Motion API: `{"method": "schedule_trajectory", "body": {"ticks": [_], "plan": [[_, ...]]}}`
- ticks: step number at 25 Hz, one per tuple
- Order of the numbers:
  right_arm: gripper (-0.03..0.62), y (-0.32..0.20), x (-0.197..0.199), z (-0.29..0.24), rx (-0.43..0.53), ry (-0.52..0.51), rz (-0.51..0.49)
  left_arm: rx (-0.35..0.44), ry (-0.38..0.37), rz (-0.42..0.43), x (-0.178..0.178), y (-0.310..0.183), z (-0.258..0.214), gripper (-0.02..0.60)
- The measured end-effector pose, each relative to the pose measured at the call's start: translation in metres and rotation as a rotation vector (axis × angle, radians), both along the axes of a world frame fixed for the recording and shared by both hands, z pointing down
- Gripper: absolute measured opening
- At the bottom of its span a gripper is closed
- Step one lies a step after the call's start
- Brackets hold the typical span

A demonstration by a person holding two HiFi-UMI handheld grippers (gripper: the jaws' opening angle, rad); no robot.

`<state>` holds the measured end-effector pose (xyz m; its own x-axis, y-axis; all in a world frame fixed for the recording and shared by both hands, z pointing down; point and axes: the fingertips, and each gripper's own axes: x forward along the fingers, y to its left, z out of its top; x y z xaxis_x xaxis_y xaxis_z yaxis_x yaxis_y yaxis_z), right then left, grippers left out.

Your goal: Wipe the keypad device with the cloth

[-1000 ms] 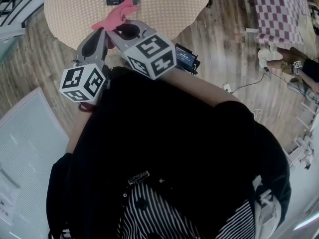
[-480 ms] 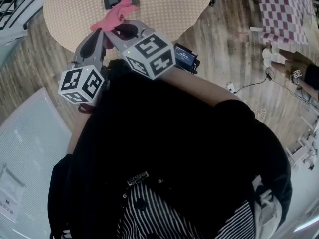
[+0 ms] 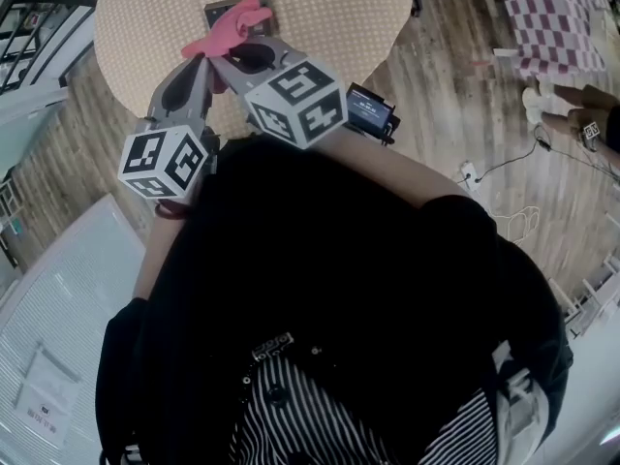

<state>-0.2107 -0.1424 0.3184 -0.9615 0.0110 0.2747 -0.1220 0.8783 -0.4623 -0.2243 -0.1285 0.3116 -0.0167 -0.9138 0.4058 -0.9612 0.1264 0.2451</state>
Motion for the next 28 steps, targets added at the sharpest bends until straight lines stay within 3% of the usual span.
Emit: {"method": "schedule_trajectory", "body": {"ticks": [4,10,14,20,28], "plan": [[0.046,-0.001,-0.018,0.011,0.027,0.028,0.046,-0.014,0.034,0.04,-0.02,-0.003,0.013,-0.002],[0.046,0.022,-0.079,0.027,0.002,0.043,0.084,-0.02,0.047,0.076,-0.082,0.02,0.028,-0.002],[0.046,0.012,-0.088,0.043,-0.021,0.07,0.087,-0.063,0.059,0.103,-0.09,0.008,0.045,-0.002],[0.046,0.009,-0.107,0.092,-0.069,0.163,0.1,-0.128,0.144,0.145,-0.111,0.001,0.095,-0.002],[0.046,-0.012,-0.113,0.104,-0.102,0.214,0.175,-0.157,0.186,0.196,-0.118,-0.021,0.108,0.0]]}}
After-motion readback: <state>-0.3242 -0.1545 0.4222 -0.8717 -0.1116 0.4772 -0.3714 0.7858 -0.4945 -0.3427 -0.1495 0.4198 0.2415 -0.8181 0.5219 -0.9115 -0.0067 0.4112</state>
